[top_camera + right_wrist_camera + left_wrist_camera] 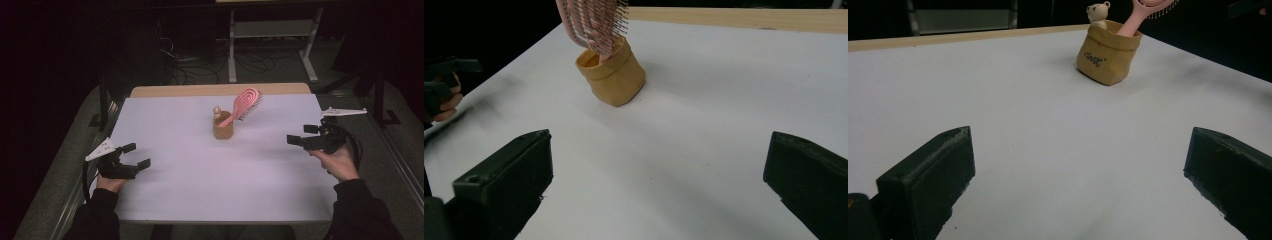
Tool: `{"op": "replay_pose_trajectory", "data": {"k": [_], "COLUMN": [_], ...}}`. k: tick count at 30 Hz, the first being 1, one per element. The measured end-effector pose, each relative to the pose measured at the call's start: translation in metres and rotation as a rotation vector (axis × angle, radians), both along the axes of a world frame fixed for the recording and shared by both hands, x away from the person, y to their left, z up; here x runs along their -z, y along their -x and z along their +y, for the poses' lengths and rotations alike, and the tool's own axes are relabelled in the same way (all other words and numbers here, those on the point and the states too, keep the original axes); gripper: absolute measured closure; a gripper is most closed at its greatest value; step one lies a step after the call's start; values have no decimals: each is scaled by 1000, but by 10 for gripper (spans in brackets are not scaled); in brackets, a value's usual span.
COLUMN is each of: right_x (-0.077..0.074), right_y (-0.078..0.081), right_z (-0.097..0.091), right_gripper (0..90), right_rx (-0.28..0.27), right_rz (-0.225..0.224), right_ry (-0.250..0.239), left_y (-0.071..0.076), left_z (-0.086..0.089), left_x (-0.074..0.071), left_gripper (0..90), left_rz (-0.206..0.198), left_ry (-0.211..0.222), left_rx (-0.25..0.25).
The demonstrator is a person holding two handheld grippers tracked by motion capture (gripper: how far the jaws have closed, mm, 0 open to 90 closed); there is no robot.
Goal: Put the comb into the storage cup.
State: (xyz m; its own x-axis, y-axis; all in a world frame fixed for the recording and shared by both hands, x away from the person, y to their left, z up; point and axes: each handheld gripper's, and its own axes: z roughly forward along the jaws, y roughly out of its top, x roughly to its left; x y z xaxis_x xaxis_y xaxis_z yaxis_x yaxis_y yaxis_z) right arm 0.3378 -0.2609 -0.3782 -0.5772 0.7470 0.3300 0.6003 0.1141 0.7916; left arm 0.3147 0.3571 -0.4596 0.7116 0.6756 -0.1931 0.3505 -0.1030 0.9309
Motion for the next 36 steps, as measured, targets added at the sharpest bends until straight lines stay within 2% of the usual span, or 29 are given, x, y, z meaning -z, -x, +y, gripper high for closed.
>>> {"op": "replay_pose_trajectory", "data": {"k": [7,20,36], "right_x": [10,26,56], "right_y": [10,28,43], "right_z": [-5,-14,-18], "right_gripper": [0,0,0], "right_rx": [8,10,16], "right_rz": [-17,-78,-112], "right_ry": [7,20,54], "left_y": [1,2,2], "left_z": [0,1,2], "left_x": [0,2,4], "left_gripper": [0,0,0], "left_rz": [3,8,26], "left_ry": [2,4,1], "left_rx": [2,0,-2]}}
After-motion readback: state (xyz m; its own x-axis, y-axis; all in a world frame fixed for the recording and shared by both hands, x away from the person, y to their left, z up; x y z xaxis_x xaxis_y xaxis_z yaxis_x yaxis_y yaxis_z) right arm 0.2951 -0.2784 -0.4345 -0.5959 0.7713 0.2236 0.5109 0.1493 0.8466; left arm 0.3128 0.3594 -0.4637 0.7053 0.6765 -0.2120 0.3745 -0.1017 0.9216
